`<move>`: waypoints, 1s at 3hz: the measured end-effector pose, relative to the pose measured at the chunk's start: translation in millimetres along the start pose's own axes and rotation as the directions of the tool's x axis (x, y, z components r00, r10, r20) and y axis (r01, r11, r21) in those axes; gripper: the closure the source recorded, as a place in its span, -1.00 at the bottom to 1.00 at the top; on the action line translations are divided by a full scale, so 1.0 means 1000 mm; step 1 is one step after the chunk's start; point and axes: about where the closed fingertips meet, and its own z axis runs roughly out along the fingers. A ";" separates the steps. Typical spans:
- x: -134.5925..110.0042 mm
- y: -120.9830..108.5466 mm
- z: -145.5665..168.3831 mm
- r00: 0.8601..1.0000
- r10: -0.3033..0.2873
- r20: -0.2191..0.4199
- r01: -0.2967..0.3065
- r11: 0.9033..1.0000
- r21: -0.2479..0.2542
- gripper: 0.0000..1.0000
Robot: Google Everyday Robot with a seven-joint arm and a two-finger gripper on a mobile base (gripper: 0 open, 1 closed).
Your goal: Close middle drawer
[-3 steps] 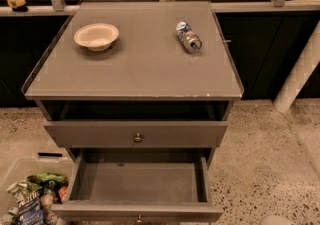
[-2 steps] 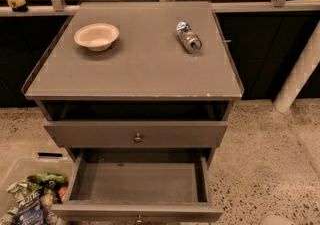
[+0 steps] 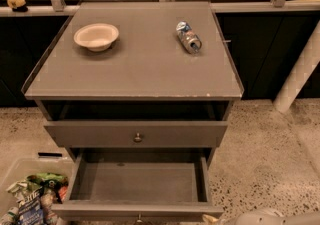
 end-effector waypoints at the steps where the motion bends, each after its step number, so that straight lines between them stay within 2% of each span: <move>1: -0.016 -0.042 -0.017 0.999 -0.025 -0.033 0.028 0.993 0.111 -1.00; 2: -0.023 -0.081 -0.022 0.999 -0.003 -0.049 0.012 0.983 0.181 -1.00; 3: -0.028 -0.112 -0.002 0.997 0.038 -0.060 -0.027 0.983 0.184 -1.00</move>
Offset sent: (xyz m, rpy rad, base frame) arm 0.1213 0.0356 0.0125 -0.1256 -0.2404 -0.1289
